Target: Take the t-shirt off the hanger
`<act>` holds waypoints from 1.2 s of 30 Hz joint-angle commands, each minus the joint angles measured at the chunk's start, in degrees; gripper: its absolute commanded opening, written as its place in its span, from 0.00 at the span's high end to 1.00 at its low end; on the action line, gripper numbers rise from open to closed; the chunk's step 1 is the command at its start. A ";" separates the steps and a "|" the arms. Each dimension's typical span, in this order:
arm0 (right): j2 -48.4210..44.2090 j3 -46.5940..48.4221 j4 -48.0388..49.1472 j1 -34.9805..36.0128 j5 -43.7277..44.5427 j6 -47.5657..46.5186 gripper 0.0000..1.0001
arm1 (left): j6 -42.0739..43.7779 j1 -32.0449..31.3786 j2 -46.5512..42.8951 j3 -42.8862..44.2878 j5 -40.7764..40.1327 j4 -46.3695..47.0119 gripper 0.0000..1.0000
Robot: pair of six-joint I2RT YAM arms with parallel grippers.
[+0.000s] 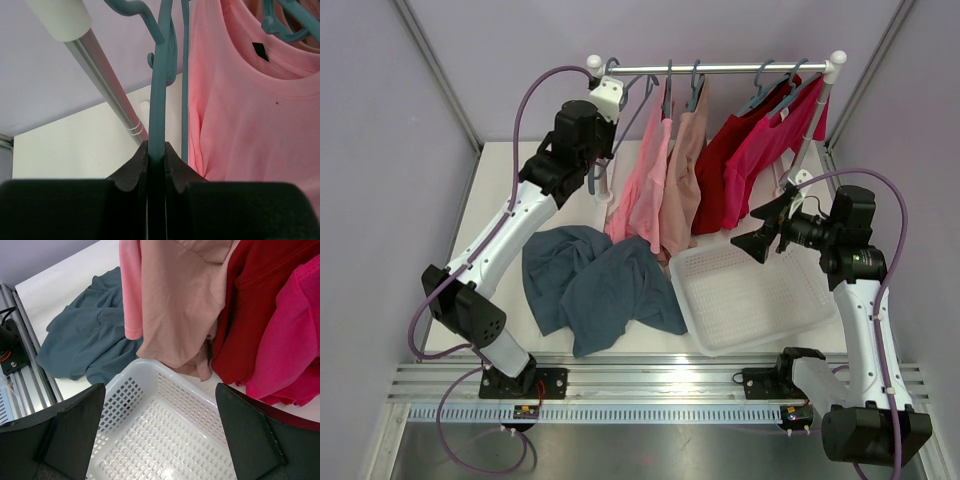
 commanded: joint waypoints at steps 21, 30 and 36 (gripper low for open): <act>5.66 7.88 -35.23 -1.03 -19.37 -40.30 0.00 | -5.34 0.80 -30.96 -17.53 8.46 -3.24 0.01; 19.29 21.68 -34.47 32.14 8.10 -42.30 0.00 | -11.66 0.88 -59.61 -45.48 4.61 -4.73 0.01; 32.47 29.51 -26.66 47.38 25.51 -37.73 0.01 | -16.05 0.88 -71.57 -50.77 -0.15 -8.16 0.01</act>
